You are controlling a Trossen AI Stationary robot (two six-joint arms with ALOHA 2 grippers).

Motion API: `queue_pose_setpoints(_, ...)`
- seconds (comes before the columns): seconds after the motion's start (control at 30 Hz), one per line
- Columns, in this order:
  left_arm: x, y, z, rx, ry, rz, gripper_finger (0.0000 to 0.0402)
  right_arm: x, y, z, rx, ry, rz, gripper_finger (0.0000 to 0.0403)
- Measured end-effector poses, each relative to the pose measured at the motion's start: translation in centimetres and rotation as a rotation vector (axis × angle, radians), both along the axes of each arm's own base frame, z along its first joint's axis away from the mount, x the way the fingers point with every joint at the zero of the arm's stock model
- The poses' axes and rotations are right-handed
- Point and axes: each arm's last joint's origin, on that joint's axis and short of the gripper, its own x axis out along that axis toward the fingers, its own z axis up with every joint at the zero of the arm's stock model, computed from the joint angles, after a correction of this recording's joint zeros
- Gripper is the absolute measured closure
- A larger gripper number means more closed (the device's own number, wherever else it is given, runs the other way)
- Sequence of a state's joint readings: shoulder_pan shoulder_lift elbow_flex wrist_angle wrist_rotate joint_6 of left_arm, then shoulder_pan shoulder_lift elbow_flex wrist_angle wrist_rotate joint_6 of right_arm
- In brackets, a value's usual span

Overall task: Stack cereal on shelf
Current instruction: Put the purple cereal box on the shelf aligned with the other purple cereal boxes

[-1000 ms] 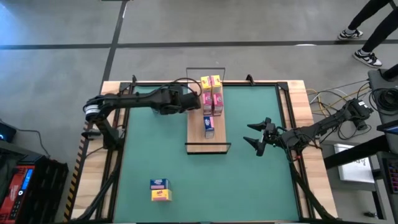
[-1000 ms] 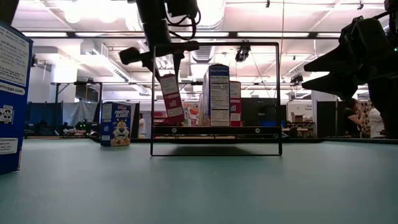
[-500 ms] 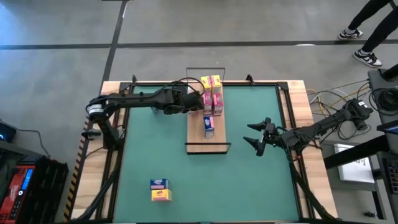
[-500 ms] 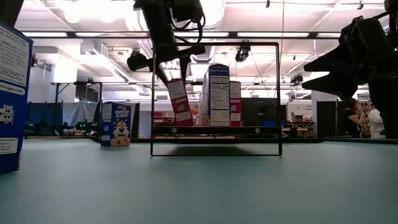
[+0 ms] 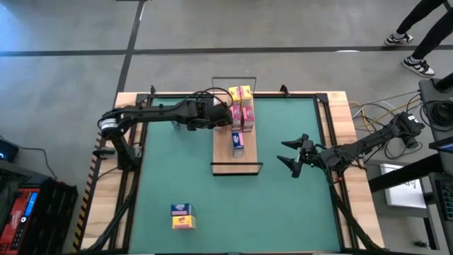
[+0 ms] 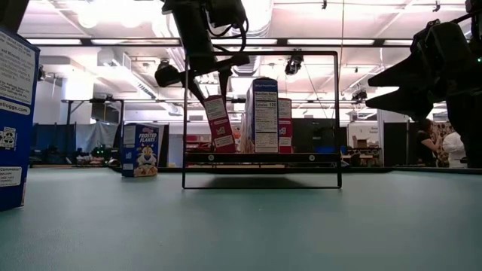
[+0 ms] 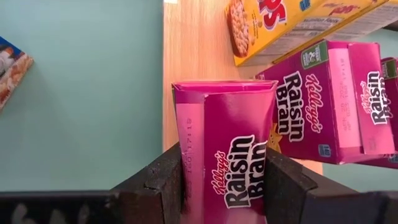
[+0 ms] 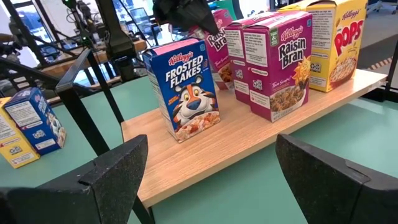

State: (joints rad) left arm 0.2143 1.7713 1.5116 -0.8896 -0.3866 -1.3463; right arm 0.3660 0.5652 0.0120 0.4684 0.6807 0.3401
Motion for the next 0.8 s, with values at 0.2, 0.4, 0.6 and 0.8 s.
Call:
queue_pose_setpoints(0.2, -0.1, 0.0, 0.2, -0.037, -0.015, -0.012, 0.0251, 0.0, 0.0, 0.0, 0.0, 0.0, 0.0, 0.0062)
queue_pose_setpoints(0.4, -0.3, 0.4, 1.4, -0.1, -0.008, -0.021, 0.0251, 0.0, 0.0, 0.0, 0.0, 0.0, 0.0, 0.0062)
queue_pose_setpoints(0.6, -0.5, 0.5, 2.0, -0.104, -0.002, -0.012, 0.0251, 0.0, 0.0, 0.0, 0.0, 0.0, 0.0, 0.0062)
queue_pose_setpoints(0.8, -0.2, 1.0, 1.0, -0.126, 0.027, 0.017, 0.0251, 0.0, 0.0, 0.0, 0.0, 0.0, 0.0, 0.0062)
